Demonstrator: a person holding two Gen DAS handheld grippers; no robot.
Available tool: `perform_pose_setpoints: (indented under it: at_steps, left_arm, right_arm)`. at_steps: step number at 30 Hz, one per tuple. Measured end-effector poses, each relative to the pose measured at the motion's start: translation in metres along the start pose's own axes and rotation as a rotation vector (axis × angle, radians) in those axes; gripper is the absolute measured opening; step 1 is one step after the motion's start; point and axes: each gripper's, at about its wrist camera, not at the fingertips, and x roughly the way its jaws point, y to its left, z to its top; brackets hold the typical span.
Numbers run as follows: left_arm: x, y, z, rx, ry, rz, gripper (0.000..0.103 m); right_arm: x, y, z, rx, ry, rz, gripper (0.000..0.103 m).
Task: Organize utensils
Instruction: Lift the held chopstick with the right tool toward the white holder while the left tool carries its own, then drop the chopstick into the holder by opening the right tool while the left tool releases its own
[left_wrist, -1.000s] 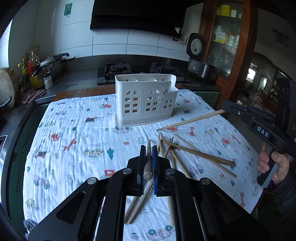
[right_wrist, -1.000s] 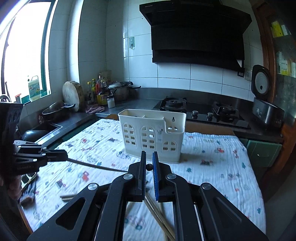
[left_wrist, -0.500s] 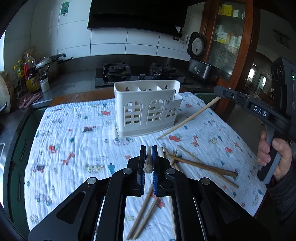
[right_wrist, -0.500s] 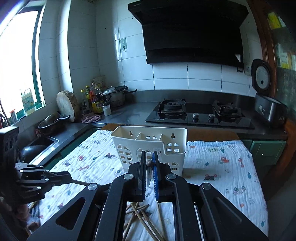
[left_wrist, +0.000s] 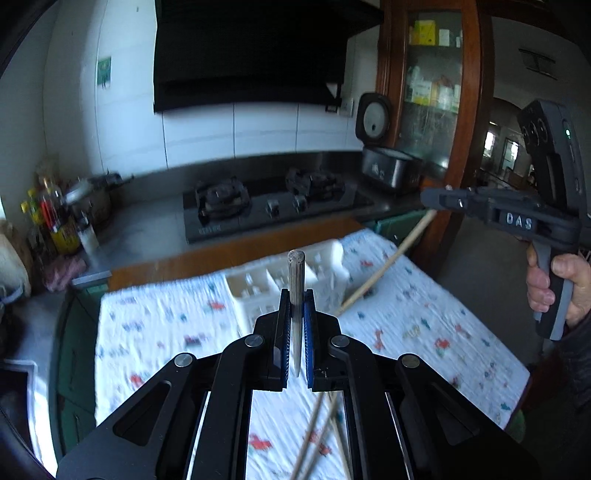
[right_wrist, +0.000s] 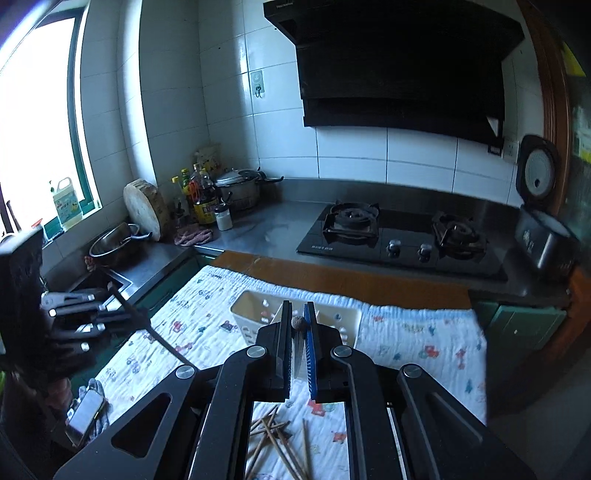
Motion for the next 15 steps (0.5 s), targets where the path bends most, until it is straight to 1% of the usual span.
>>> perform_pose_setpoints:
  at_steps: [4, 8, 9, 11, 13, 15]
  left_arm:
    - [-0.009, 0.004, 0.041, 0.014, -0.081, 0.037, 0.005]
    - [0.002, 0.014, 0.065, -0.007, -0.114, 0.072, 0.005]
    - [0.008, 0.018, 0.070, -0.019, -0.116, 0.083, 0.005]
    - [0.019, 0.026, 0.076, -0.051, -0.114, 0.074, 0.005]
    - [0.031, 0.034, 0.079, -0.071, -0.114, 0.093, 0.005]
    - [0.045, 0.040, 0.077, -0.093, -0.089, 0.095, 0.005]
  right_arm:
    - [-0.009, -0.002, 0.025, -0.033, -0.016, -0.037, 0.007]
    - [-0.001, -0.006, 0.041, -0.050, -0.029, -0.086, 0.007]
    - [0.002, -0.007, 0.042, -0.047, -0.028, -0.088, 0.007]
    - [0.012, -0.010, 0.043, -0.043, -0.033, -0.099, 0.007]
    - [0.025, -0.012, 0.042, -0.047, -0.020, -0.106, 0.007]
    - [0.039, -0.014, 0.038, -0.048, 0.006, -0.107, 0.007]
